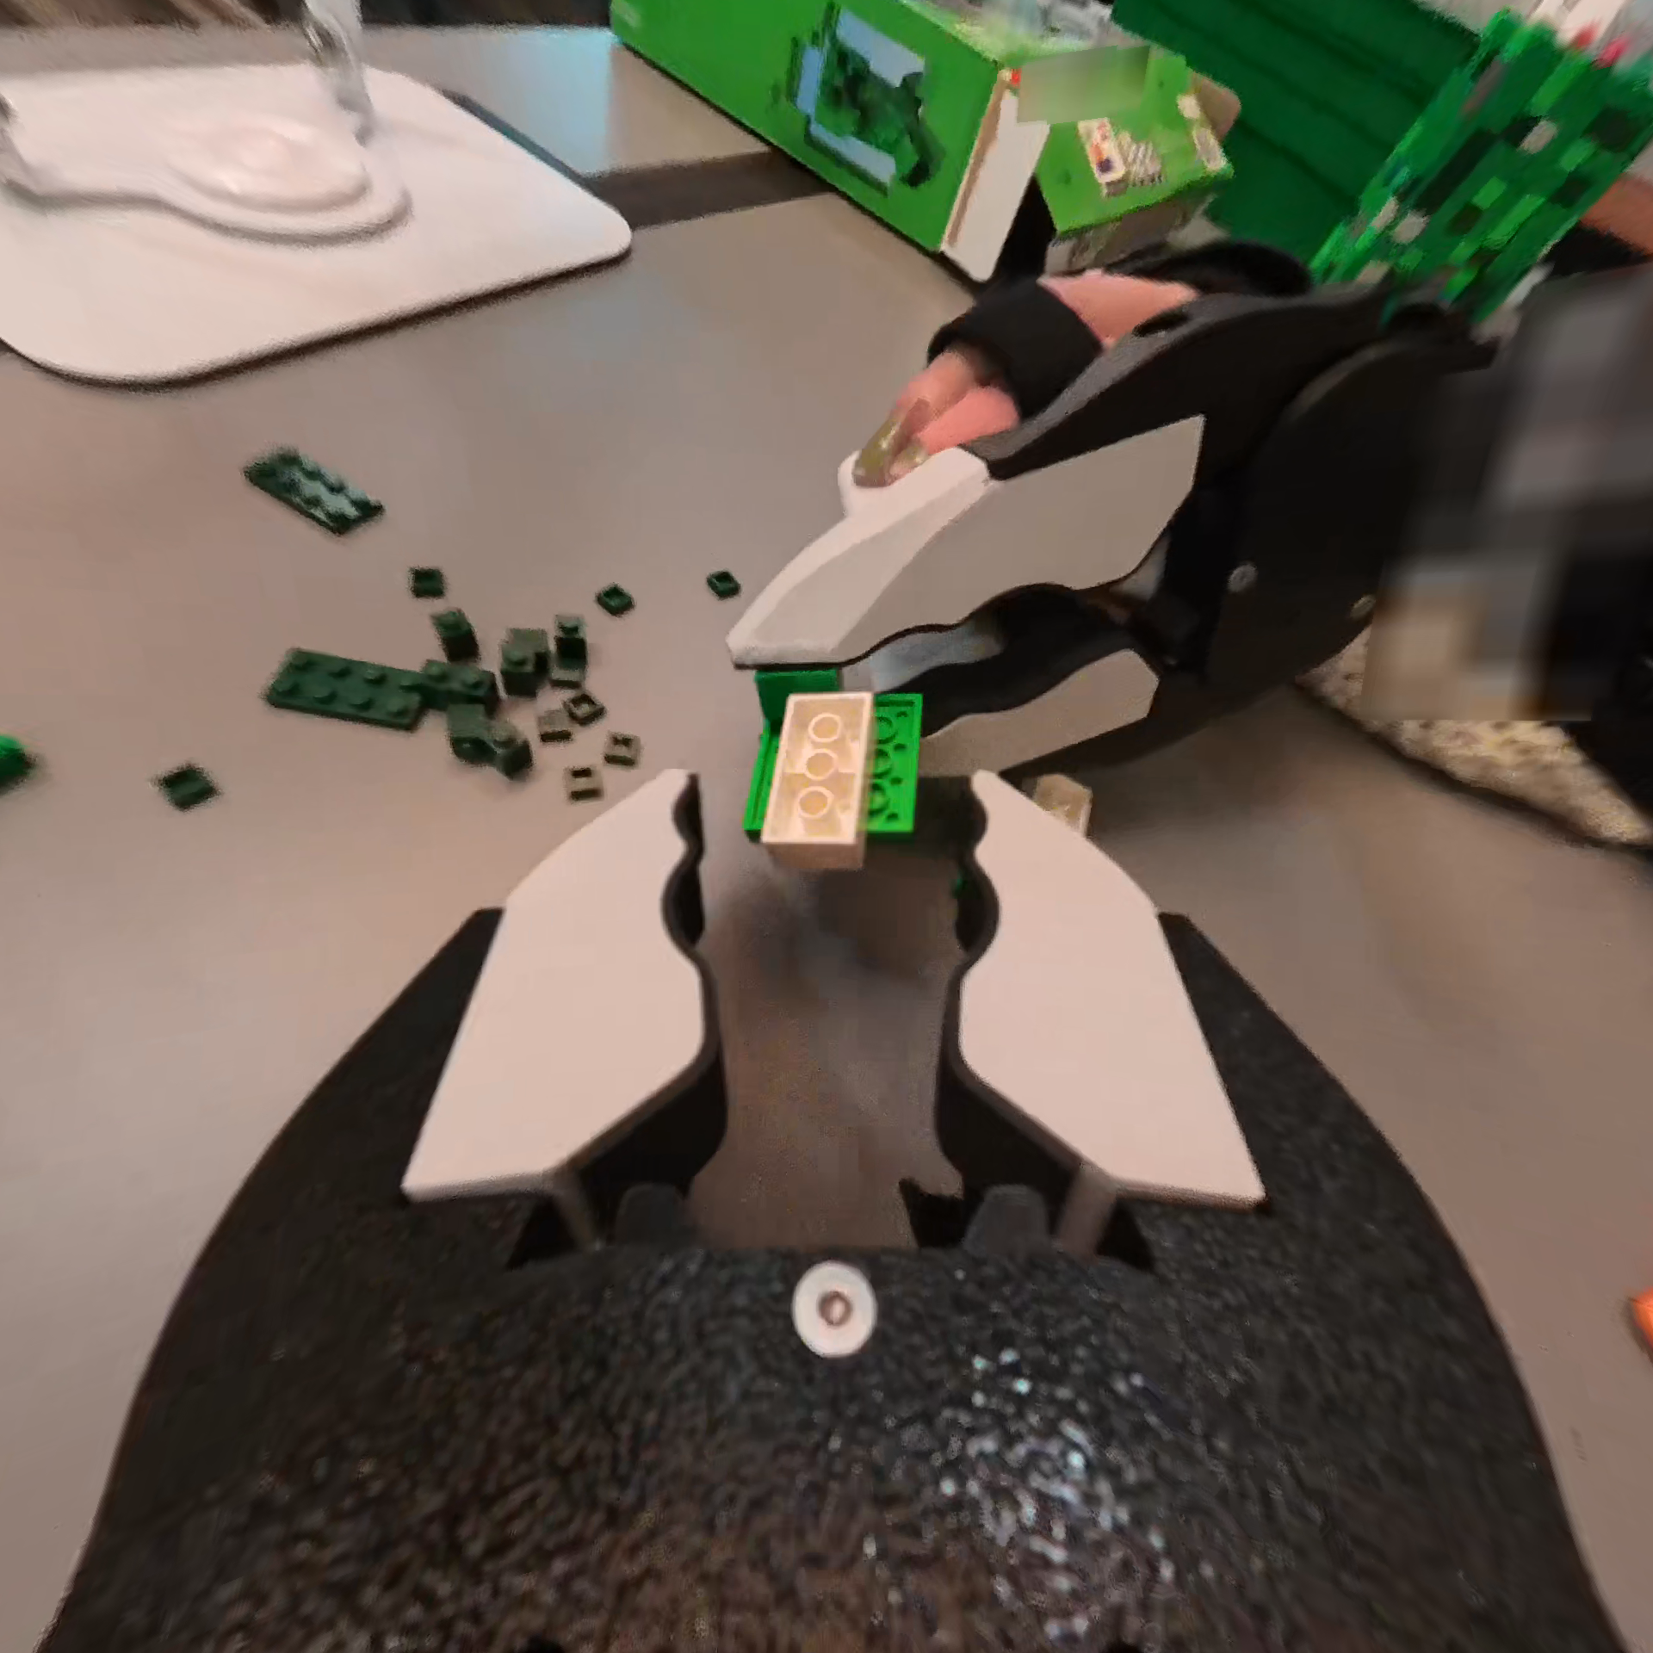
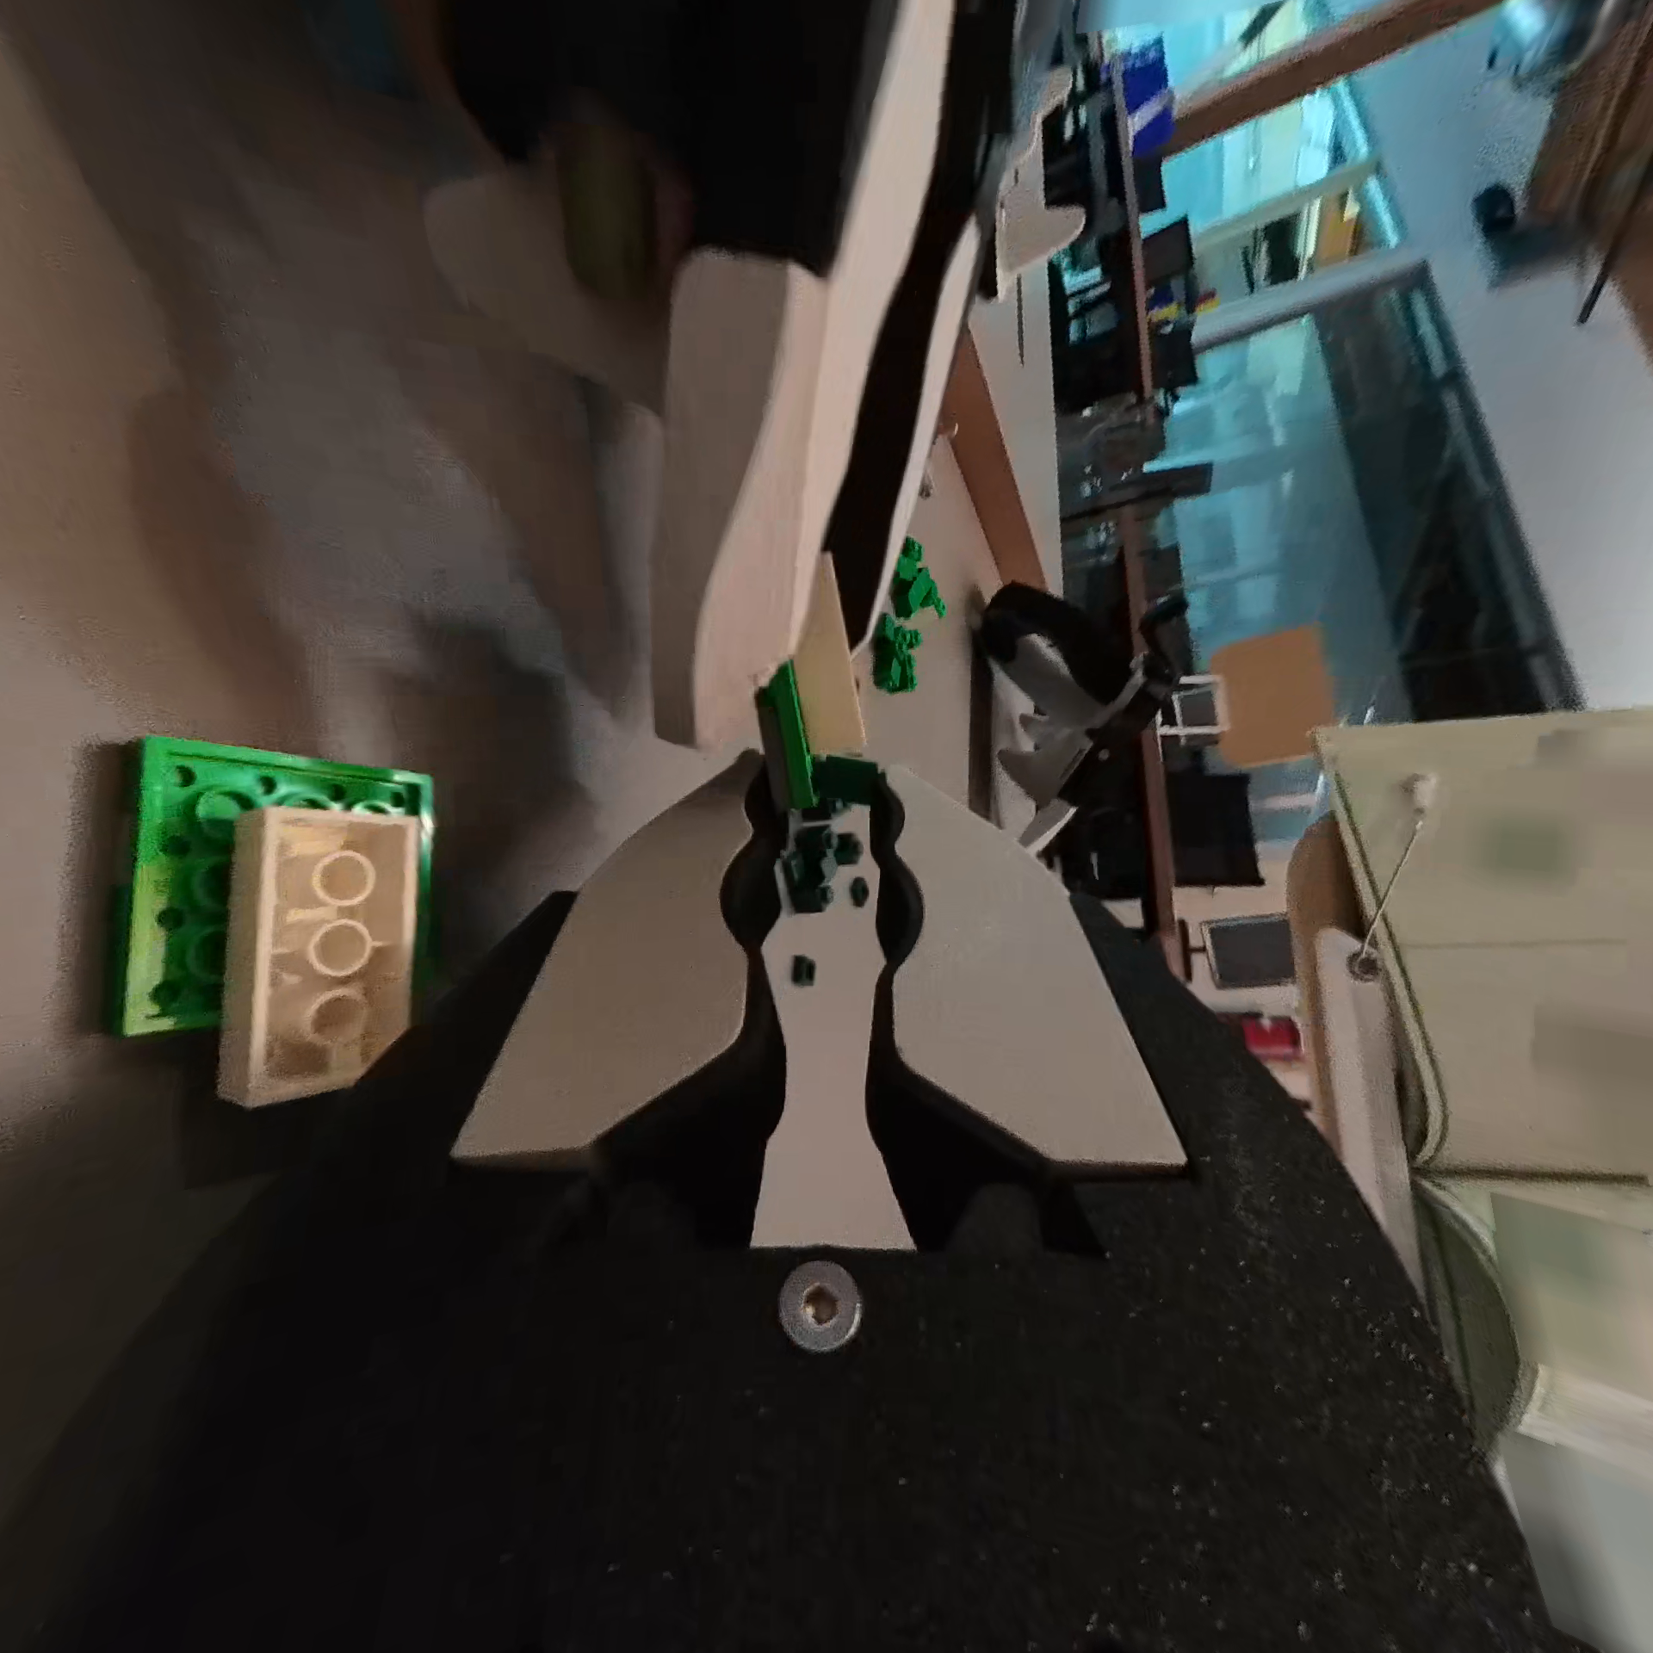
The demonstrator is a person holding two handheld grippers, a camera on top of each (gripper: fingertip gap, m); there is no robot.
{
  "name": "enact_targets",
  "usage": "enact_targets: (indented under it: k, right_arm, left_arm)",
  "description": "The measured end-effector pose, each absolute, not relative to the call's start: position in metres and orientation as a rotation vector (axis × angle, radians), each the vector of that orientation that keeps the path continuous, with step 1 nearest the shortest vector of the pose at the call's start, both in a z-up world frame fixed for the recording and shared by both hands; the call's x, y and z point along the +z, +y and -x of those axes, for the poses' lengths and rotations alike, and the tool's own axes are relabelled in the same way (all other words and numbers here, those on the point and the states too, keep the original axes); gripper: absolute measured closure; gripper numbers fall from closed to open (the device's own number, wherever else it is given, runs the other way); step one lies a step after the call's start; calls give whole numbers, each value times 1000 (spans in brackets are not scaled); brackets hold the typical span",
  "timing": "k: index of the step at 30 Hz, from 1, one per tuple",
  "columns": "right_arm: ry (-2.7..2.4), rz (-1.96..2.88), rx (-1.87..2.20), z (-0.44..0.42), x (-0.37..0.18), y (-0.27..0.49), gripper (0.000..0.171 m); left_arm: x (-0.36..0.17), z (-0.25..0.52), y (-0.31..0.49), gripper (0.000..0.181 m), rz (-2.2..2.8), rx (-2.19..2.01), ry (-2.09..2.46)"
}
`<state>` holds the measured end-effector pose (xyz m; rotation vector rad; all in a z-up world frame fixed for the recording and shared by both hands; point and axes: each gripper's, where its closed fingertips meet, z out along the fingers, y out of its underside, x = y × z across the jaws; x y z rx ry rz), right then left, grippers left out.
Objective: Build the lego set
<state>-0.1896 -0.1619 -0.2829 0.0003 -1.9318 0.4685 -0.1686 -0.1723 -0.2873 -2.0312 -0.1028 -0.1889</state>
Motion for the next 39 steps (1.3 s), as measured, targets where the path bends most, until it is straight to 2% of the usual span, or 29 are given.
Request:
enact_targets:
  k: [4, 9, 11, 13, 15, 25, 39]
  right_arm:
    - [-1976, 77, 438, 194, -290, -151, 153]
    - [-2019, 92, 424, 194, -297, -151, 153]
    - [-2036, 81, 430, 192, -299, -155, 153]
    - [-2040, 70, 425, 192, -300, -156, 153]
    - [-2049, 51, 435, 190, -302, -156, 153]
    - [-2028, -158, 295, 184, -309, -158, 149]
    - [-2156, -133, 261, 176, -294, -151, 153]
  left_arm:
    - [-280, 183, -175, 121, 2034, 364, 195]
    - [-284, 175, -168, 136, 2027, 621, 399]
    - [-288, 178, -168, 149, 2037, 699, 440]
    - [-292, 176, -168, 160, 2045, 705, 469]
    - [-294, 175, -168, 161, 2055, 691, 480]
    - [-303, 170, -168, 162, 2104, 617, 497]
    - [-287, 162, -162, 161, 1968, 640, 518]
